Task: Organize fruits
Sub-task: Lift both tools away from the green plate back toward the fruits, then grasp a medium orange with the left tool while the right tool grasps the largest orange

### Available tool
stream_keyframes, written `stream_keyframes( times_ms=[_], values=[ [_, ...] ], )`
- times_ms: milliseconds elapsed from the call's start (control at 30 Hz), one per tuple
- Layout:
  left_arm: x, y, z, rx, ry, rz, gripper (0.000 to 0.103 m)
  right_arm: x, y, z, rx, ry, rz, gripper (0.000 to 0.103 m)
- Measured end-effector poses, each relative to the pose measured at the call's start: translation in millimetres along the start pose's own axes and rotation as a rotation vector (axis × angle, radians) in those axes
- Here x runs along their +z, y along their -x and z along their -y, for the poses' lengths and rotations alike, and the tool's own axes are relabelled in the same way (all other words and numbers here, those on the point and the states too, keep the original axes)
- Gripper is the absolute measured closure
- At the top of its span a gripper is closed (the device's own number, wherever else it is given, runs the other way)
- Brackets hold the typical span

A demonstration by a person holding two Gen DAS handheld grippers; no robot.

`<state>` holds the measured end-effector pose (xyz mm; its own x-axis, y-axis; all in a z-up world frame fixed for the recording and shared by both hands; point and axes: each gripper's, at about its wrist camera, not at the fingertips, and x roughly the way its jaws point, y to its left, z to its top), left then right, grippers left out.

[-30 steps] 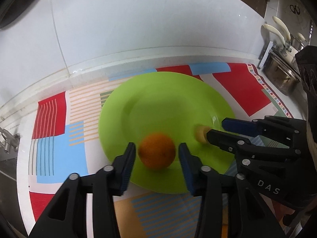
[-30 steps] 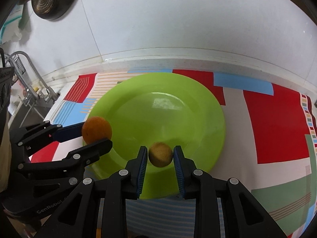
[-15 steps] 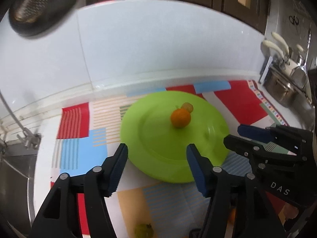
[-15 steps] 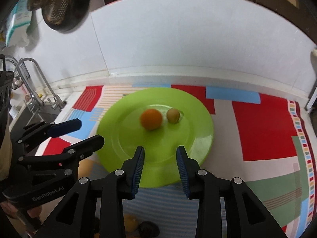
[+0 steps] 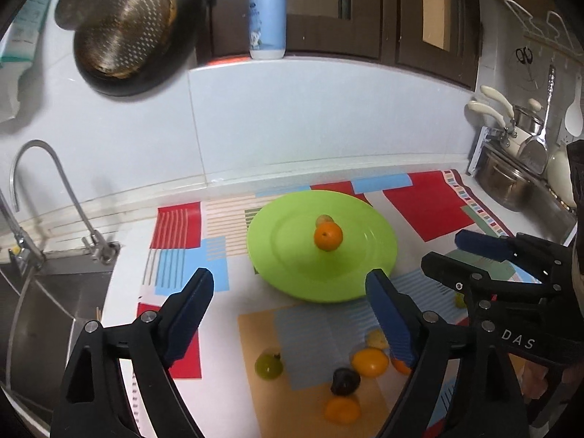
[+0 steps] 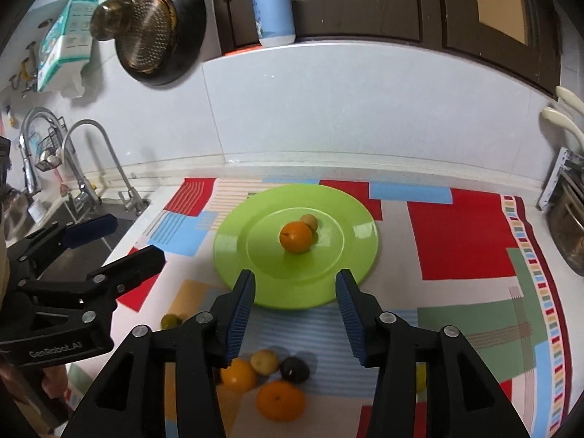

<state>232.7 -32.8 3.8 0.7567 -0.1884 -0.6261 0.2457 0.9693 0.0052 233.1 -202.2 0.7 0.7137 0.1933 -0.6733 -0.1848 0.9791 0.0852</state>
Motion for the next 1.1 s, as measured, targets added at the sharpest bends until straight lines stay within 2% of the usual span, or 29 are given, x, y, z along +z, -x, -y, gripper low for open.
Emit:
stream_keyframes(
  times_ms=[233, 333, 733, 1100],
  values=[
    [-16.6, 27.7, 3.2, 0.018, 0.01, 0.025, 0.015, -16.1, 25.1, -9.7, -0.008, 0.026, 0.027, 0.047],
    [-25.1, 37.2, 5.4, 0.02, 0.006, 0.032, 0.015, -24.9, 33.5, -15.2, -0.01, 0.042, 0.039, 0.042],
    [-58.0, 60.5, 17.4, 0.054, -0.027, 0.06, 0.015, -58.1, 55.7, -30.6, -0.009, 0.12, 0.066, 0.042],
    [-85.4, 53.1, 25.8, 0.058, -0.059, 0.046, 0.016, -84.8, 48.2, -35.3, 0.005, 0.191, 0.007, 0.042]
  ],
)
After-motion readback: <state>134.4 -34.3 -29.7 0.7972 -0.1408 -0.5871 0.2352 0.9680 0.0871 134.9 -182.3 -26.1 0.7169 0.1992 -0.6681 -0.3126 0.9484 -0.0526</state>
